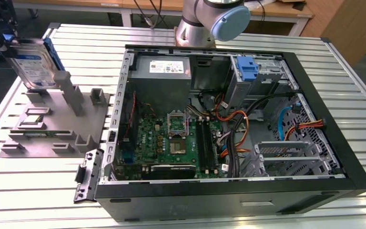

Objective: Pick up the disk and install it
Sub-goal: 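Pick up the disk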

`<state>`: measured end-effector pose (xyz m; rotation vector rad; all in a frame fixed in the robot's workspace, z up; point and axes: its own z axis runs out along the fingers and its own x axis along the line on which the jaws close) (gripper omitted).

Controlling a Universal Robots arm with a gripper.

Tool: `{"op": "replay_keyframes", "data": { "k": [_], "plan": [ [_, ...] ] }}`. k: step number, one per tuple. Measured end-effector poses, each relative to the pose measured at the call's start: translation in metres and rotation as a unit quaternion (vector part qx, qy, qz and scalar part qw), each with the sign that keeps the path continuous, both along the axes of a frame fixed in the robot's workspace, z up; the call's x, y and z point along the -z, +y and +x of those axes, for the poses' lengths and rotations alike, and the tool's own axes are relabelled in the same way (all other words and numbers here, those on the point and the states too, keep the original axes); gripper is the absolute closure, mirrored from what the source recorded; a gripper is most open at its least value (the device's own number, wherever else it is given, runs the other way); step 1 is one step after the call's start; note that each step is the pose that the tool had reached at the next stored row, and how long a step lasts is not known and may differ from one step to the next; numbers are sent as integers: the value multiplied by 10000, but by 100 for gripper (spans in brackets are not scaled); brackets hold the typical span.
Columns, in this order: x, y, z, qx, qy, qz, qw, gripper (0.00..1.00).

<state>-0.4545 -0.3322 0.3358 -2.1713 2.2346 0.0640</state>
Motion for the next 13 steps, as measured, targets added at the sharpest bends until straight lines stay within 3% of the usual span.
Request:
{"op": "replay_keyframes", "data": {
  "k": [13],
  "plan": [
    [-36,0,0,0,0,0,10000,64]
  ]
}}
